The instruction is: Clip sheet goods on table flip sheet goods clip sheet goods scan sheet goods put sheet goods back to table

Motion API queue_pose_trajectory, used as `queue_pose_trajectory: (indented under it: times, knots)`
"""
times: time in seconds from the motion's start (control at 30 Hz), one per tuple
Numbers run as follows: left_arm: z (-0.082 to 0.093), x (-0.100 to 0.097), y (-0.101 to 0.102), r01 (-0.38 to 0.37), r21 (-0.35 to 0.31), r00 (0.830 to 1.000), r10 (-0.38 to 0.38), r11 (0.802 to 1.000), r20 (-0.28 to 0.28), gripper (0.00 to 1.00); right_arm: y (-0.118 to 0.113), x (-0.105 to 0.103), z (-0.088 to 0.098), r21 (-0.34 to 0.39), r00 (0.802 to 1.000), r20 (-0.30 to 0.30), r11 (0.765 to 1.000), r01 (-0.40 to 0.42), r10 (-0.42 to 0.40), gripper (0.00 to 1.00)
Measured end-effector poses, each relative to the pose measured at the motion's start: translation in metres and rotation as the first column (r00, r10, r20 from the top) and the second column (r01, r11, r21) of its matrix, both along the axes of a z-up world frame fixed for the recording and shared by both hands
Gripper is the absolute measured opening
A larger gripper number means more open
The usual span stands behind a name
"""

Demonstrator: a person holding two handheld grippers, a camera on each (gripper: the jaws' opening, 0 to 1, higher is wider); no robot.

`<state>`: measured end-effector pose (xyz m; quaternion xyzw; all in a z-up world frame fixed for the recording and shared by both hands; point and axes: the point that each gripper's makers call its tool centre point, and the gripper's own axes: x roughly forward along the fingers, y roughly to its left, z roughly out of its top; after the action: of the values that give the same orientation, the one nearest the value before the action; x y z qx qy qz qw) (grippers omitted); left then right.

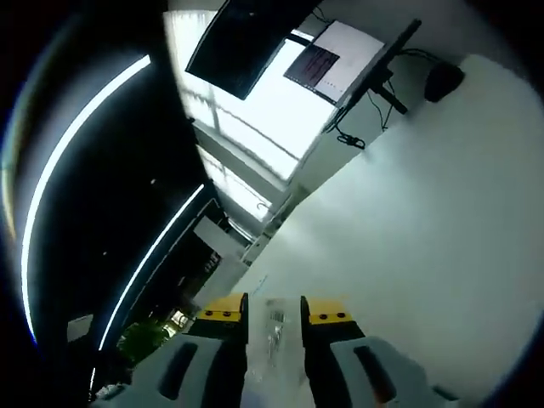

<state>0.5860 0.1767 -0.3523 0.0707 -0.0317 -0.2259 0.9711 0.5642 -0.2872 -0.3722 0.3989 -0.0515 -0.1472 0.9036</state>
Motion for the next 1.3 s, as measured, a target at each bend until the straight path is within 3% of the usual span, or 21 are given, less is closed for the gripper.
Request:
queue_pose_trajectory:
  times: [0.17,0.3,0.37,0.4,0.43,0.5,0.73,0.83,0.9,1.0,1.2,1.27,1.3]
  knots:
    - [0.0,0.0,0.0,0.001,-0.001,1.0,-0.001,1.0,0.0,0.37,-0.01,-0.002,0.008,-0.037,0.999,0.018,0.999,0.028,-0.028,0.32]
    - [0.0,0.001,0.0,0.001,0.0,1.0,-0.001,1.0,0.0,0.37,-0.006,0.003,0.014,-0.07,1.0,0.031,0.998,0.001,0.001,0.4]
    - [0.0,0.001,0.0,0.001,0.0,1.0,-0.001,1.0,-0.001,0.37,-0.001,0.007,0.02,-0.132,0.999,0.032,0.991,-0.031,0.036,0.45]
    - [0.0,0.001,0.0,0.001,0.0,1.0,-0.001,1.0,-0.001,0.37,0.003,0.009,0.024,-0.199,0.998,0.021,0.979,-0.052,0.057,0.46]
    - [0.0,0.001,0.0,0.0,0.0,1.0,0.0,1.0,-0.001,0.37,0.012,0.013,0.028,-0.309,0.996,-0.014,0.947,-0.092,0.093,0.46]
    - [0.0,0.001,0.001,0.0,-0.002,1.0,0.0,1.0,-0.001,0.37,0.027,0.019,0.035,-0.414,0.988,-0.04,0.898,-0.151,0.148,0.46]
    - [0.0,0.001,0.001,0.0,-0.006,1.0,0.0,1.0,0.0,0.37,0.052,0.036,0.049,-0.555,0.957,-0.103,0.783,-0.28,0.27,0.5]
    - [0.001,0.001,0.001,0.0,-0.009,1.0,0.0,1.0,0.001,0.37,0.062,0.041,0.055,-0.65,0.946,-0.141,0.693,-0.311,0.293,0.51]
    - [0.001,0.001,0.001,0.001,-0.01,1.0,-0.001,1.0,0.001,0.37,0.075,0.044,0.056,-0.721,0.93,-0.186,0.599,-0.348,0.317,0.52]
    - [0.001,0.001,0.0,0.002,-0.009,1.0,-0.002,1.0,0.002,0.37,0.089,0.047,0.054,-0.758,0.909,-0.224,0.524,-0.389,0.351,0.53]
    - [0.001,0.0,-0.001,0.005,-0.006,1.0,-0.005,1.0,0.003,0.37,0.101,0.051,0.052,-0.75,0.869,-0.28,0.473,-0.463,0.407,0.53]
    - [0.001,0.0,-0.001,0.005,-0.007,1.0,-0.005,1.0,0.004,0.37,0.105,0.05,0.046,-0.727,0.835,-0.331,0.446,-0.522,0.439,0.5]
    - [0.001,0.0,-0.001,0.006,-0.007,1.0,-0.006,1.0,0.004,0.37,0.106,0.049,0.042,-0.718,0.815,-0.364,0.421,-0.554,0.452,0.49]
